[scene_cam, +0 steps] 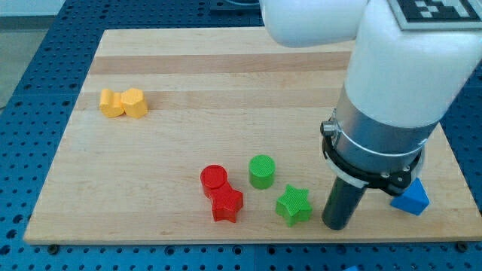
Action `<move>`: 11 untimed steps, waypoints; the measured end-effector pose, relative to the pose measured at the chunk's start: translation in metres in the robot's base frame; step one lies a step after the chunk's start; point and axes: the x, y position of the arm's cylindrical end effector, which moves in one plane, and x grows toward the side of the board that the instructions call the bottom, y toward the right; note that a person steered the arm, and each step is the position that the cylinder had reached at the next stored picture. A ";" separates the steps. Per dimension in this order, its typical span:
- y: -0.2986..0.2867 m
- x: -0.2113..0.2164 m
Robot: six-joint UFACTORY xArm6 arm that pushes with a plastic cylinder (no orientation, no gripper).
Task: Move the green circle parallel to yellow blocks
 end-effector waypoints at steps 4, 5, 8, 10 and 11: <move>-0.094 -0.038; -0.094 -0.078; -0.075 -0.108; -0.122 -0.127; -0.085 -0.156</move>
